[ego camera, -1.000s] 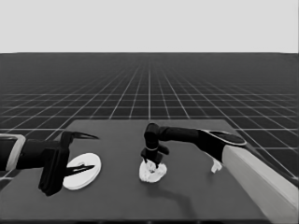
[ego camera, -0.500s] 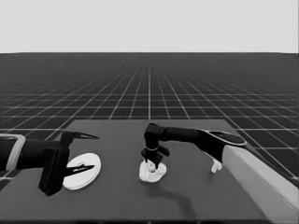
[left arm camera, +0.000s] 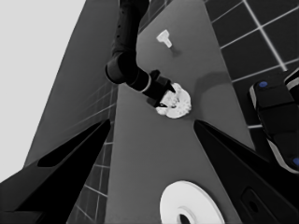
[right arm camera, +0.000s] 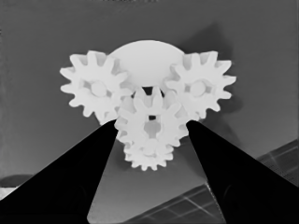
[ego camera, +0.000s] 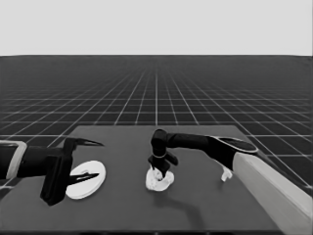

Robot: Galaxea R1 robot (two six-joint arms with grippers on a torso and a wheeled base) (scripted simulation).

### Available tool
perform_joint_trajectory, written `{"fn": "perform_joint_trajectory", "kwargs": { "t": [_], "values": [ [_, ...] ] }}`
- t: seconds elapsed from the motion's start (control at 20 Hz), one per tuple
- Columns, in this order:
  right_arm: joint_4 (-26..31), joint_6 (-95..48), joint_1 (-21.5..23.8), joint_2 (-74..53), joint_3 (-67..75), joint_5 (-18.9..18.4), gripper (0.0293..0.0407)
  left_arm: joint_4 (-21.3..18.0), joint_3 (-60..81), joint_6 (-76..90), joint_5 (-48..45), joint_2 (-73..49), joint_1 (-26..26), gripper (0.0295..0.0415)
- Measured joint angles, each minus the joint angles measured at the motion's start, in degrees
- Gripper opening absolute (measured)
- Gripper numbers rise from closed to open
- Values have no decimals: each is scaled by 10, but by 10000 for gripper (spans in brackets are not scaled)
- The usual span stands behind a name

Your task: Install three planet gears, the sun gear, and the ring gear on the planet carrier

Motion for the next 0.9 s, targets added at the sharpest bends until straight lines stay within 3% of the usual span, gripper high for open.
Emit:
{"fn": "perform_joint_trajectory", "kwargs": {
  "t": [0.9],
  "values": [
    [0,108,-1,0,0,0,309,0,0,0,0,0,0,385]
  ]
}}
